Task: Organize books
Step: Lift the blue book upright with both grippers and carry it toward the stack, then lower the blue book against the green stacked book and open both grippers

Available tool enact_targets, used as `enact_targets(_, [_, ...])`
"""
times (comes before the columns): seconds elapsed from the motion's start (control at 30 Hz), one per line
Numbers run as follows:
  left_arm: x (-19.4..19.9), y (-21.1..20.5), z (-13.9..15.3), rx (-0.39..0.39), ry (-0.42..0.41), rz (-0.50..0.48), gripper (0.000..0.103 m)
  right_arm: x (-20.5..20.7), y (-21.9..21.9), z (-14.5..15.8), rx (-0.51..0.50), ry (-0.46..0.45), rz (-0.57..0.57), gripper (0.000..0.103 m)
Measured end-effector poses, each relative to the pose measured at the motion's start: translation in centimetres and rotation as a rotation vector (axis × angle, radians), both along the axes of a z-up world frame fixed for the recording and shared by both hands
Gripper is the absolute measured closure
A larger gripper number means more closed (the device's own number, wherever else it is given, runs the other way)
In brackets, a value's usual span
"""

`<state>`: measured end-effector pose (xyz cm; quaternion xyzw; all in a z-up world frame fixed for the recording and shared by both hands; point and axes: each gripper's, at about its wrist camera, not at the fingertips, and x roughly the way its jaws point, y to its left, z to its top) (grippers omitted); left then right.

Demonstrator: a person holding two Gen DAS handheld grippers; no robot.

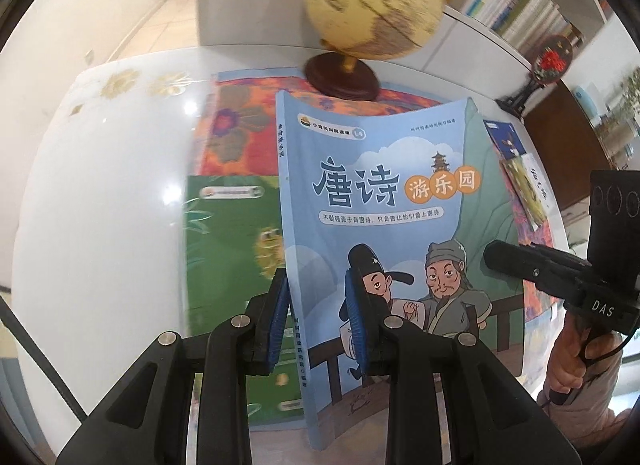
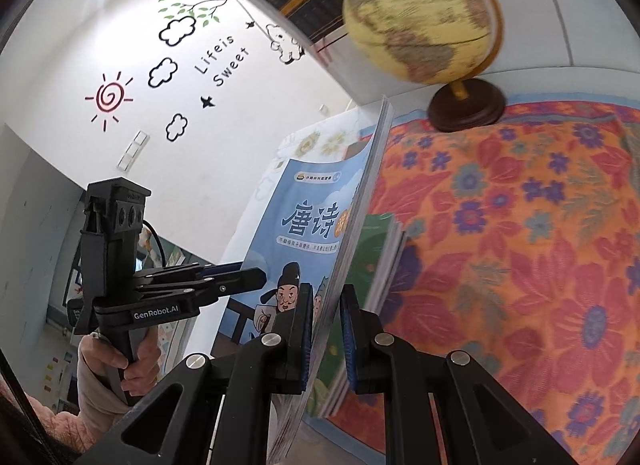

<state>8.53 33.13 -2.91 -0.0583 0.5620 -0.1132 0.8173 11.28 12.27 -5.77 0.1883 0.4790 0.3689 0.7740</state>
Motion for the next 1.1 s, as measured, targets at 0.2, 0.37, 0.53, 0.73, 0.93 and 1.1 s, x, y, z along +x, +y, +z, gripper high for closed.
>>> enact_targets(0.2, [-0.5,3.1,-0.8,-0.002,0.015,0.049,0.079,0.4,3.2,-1.1,-0.005,0.026,0.049,0.089])
enact_targets(0.37, [-0.9,4.5,-2.0,-0.008,0.036,0.074,0.078,0.6,5.2,-1.9,-0.024,0.044,0.077,0.089])
enact_targets(0.53, [-0.9,5.5,-3.9,-0.050,0.052,0.107,0.078,0.9,5.6,-3.7,-0.038,0.085,0.070,0.089])
enact_targets(0.73, [-0.7,6.1,-5.7,-0.063,0.086,0.129,0.078,1.2,6.2,-5.8,-0.064,0.144,0.060,0.089])
enact_targets(0.93, [-0.5,6.8,-6.7,-0.081,0.118,0.169,0.078,1.5,5.6,-7.6,-0.080,0.190,0.023,0.087])
enact_targets(1.1, [-0.5,7.2,-6.6,-0.088,0.123,0.194,0.078,1.7,5.3,-8.2,-0.059,0.212,0.012,0.087])
